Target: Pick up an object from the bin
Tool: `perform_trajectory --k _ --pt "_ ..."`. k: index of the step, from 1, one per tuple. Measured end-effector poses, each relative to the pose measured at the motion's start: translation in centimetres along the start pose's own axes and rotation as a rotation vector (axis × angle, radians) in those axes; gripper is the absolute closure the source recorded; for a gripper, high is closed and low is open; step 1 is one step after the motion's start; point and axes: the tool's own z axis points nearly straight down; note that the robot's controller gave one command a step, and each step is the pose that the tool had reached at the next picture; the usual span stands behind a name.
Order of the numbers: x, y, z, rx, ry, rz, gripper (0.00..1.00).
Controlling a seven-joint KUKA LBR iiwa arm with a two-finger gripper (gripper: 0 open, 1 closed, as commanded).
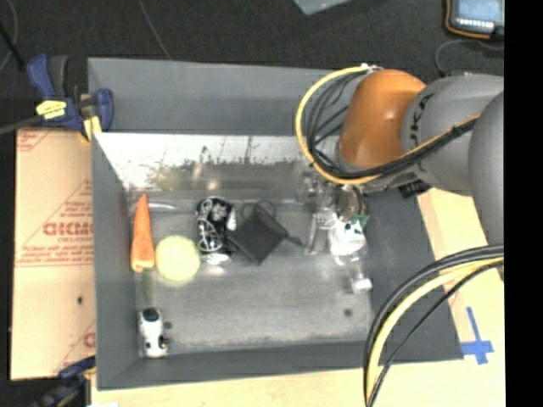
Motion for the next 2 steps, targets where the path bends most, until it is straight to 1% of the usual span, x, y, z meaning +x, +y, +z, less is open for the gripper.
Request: perform_trajectory --k 1,2 --pt "-0.4 1.4 3.6 -0.003 0.004 0.031 0.00" --pt "0.6 2.9 4.1 -0.001 -0.001 0.082 0.00"
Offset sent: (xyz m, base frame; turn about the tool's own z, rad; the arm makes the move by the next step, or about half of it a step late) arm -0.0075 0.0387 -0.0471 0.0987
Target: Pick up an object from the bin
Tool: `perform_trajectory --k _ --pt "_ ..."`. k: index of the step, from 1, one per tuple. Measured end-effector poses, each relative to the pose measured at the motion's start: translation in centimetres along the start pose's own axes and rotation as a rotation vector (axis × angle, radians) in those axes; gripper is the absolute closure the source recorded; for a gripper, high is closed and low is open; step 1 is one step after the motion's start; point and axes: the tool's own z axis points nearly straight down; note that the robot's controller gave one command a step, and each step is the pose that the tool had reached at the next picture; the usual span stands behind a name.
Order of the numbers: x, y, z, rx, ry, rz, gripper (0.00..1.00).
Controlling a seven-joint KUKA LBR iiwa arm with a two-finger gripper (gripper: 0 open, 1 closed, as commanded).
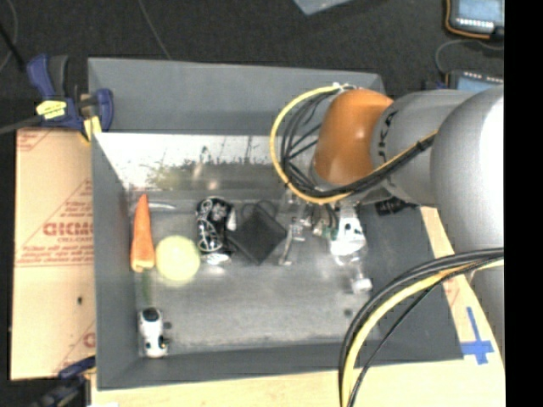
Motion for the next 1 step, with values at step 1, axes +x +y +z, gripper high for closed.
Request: perform_trajectory --k 1 --pt "0.60 2.32 0.43 0.000 0.003 0.134 1.00"
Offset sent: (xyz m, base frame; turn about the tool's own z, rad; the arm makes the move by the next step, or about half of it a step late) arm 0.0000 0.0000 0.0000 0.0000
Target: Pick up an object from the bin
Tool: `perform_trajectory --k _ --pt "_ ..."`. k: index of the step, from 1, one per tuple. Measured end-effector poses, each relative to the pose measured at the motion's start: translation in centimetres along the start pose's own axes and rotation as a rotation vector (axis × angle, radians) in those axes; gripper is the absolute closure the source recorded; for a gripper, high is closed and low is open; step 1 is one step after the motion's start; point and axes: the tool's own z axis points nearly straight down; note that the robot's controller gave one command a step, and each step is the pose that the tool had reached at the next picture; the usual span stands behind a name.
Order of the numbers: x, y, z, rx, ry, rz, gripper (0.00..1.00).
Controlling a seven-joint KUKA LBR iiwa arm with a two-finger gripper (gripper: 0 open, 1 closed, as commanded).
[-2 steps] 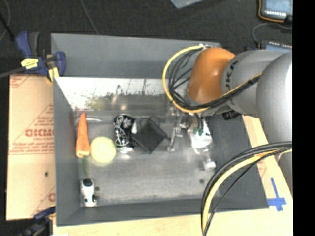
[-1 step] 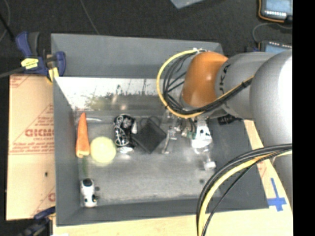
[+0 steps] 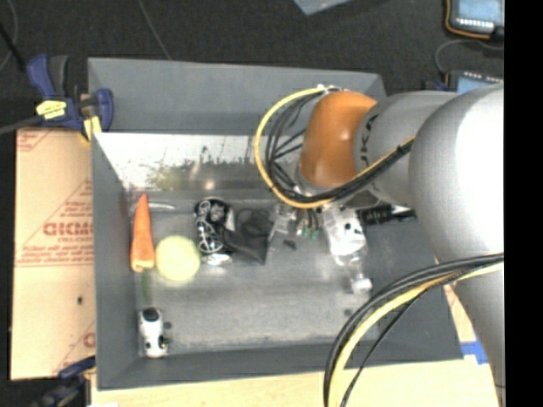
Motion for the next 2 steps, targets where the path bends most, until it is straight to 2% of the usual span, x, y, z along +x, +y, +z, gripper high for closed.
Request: perform_trajectory --k 1,2 --pt "0.0 0.0 0.0 0.000 0.000 -0.001 1.00" --pt "0.2 -0.8 -5.4 0.003 0.003 -0.036 1.00"
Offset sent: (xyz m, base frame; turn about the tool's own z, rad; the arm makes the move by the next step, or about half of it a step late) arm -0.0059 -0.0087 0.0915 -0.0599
